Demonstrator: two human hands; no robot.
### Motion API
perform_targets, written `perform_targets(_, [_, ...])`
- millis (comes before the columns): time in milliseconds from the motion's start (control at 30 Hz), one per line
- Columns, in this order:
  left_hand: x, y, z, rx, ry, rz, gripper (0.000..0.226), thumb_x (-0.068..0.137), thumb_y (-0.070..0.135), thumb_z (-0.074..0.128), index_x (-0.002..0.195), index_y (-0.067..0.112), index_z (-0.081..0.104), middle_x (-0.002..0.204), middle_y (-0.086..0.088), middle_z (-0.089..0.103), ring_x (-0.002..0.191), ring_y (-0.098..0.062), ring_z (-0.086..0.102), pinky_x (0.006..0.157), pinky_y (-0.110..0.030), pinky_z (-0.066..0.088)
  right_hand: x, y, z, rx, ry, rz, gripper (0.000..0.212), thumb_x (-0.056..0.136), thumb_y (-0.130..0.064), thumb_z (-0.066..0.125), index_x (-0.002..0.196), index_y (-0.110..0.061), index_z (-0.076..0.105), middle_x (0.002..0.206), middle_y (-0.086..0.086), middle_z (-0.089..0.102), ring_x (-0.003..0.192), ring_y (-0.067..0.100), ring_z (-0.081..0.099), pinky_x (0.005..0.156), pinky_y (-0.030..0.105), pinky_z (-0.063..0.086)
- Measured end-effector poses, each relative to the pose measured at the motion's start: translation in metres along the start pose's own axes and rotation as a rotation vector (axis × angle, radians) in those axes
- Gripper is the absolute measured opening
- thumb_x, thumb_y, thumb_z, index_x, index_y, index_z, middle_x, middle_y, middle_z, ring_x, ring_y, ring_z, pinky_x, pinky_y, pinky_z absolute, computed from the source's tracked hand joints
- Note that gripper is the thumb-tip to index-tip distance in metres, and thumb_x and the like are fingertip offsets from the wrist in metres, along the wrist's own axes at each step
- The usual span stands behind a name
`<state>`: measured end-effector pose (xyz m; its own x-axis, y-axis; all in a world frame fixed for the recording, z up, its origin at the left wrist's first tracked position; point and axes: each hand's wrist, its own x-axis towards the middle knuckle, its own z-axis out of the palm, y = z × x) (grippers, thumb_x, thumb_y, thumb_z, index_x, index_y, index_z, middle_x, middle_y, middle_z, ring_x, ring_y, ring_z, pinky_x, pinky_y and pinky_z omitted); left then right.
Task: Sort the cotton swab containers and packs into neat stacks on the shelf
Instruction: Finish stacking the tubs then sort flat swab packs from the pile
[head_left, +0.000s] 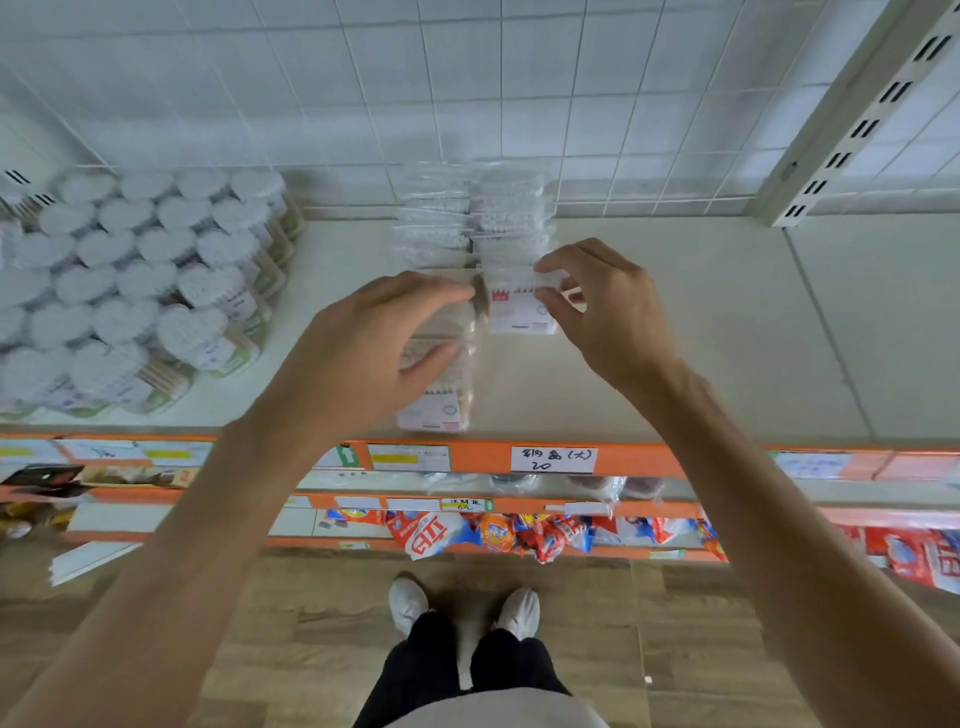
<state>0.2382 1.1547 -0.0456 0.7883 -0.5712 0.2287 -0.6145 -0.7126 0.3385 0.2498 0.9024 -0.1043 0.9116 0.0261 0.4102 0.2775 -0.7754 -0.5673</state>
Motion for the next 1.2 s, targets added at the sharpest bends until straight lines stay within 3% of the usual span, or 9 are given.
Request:
perform_targets(133, [-0.014,-0.002,-0.001,-0.002,-0.008,-0.038,0.044,0.093,0.023,0.065,0.136,0.029,0.057,0.129,0.01,0.062,0.117,-0.01,0.056,0.095,-0.024,0.044,0.006,0.007,0.018,-0.035,-0.027,-0.004,0.019,0.091,-0.018,0.069,0.11,-0.016,0.069,0.12,-0.001,0.059,0.078,0.018,0.067,0.073,0.045,0.058])
perform_targets(367, [-0.026,-0.004,-0.006,-0.041,0.009,-0.1,0.044,0.092,0.019,0.063,0.136,0.025,0.058,0.128,0.009,0.062,0.119,-0.012,0.058,0.099,-0.031,0.047,0.003,0.007,0.018,-0.071,-0.062,0.003,0.025,0.093,-0.021,0.068,0.118,-0.017,0.069,0.127,0.0,0.056,0.081,0.019,0.069,0.073,0.045,0.059])
perform_targets(467, [-0.026,-0.002,-0.004,-0.069,0.02,-0.071,0.044,0.094,0.017,0.064,0.136,0.024,0.057,0.13,0.009,0.061,0.121,-0.012,0.057,0.102,-0.032,0.047,-0.004,-0.004,0.006,-0.167,-0.098,0.067,0.04,0.092,-0.028,0.068,0.132,-0.023,0.06,0.136,-0.002,0.052,0.095,0.022,0.069,0.079,0.044,0.058])
perform_targets(567, [-0.032,-0.001,-0.004,-0.096,0.046,-0.031,0.042,0.095,0.021,0.063,0.137,0.024,0.056,0.13,0.01,0.06,0.122,-0.01,0.056,0.103,-0.024,0.043,-0.026,-0.024,-0.02,-0.188,-0.008,0.107,0.039,0.091,-0.03,0.069,0.128,-0.02,0.064,0.14,-0.001,0.055,0.116,0.023,0.062,0.09,0.039,0.053])
perform_targets(667, [-0.032,-0.005,-0.012,-0.086,0.074,0.013,0.041,0.095,0.026,0.062,0.136,0.026,0.057,0.132,0.012,0.06,0.122,-0.007,0.055,0.103,-0.02,0.042,-0.038,-0.052,-0.039,-0.189,-0.016,0.031,0.035,0.092,-0.032,0.068,0.125,-0.019,0.066,0.142,-0.001,0.056,0.125,0.021,0.056,0.101,0.033,0.047])
perform_targets(767, [-0.024,-0.014,-0.032,-0.055,0.072,0.039,0.048,0.093,0.026,0.066,0.14,0.028,0.054,0.137,0.011,0.058,0.126,-0.008,0.052,0.106,-0.026,0.043,-0.024,-0.078,-0.04,-0.24,-0.133,-0.061,0.046,0.093,-0.036,0.066,0.135,-0.02,0.059,0.151,0.002,0.048,0.133,0.024,0.05,0.107,0.039,0.045])
perform_targets(867, [-0.03,-0.029,-0.06,-0.026,0.081,0.04,0.05,0.095,0.029,0.063,0.143,0.03,0.05,0.141,0.011,0.054,0.131,-0.007,0.048,0.108,-0.019,0.035,-0.004,-0.115,-0.031,-0.249,-0.21,-0.114,0.054,0.096,-0.041,0.06,0.145,-0.022,0.049,0.159,0.001,0.037,0.143,0.022,0.039,0.116,0.04,0.038])
perform_targets(967, [-0.055,-0.058,-0.089,0.028,0.12,0.017,0.05,0.095,0.03,0.065,0.142,0.028,0.051,0.14,0.009,0.056,0.128,-0.008,0.05,0.106,-0.024,0.04,0.012,-0.16,-0.011,-0.27,-0.278,-0.176,0.058,0.099,-0.046,0.056,0.151,-0.028,0.038,0.164,-0.005,0.026,0.149,0.016,0.028,0.121,0.04,0.029])
perform_targets(1200, [-0.142,-0.17,-0.186,0.268,0.092,-0.04,0.051,0.092,0.033,0.068,0.141,0.028,0.054,0.135,0.007,0.058,0.118,-0.014,0.053,0.095,-0.018,0.035,0.062,-0.295,0.077,-0.268,-0.343,-0.393,0.061,0.101,-0.05,0.048,0.156,-0.033,0.027,0.166,-0.008,0.019,0.151,0.014,0.02,0.121,0.032,0.02])
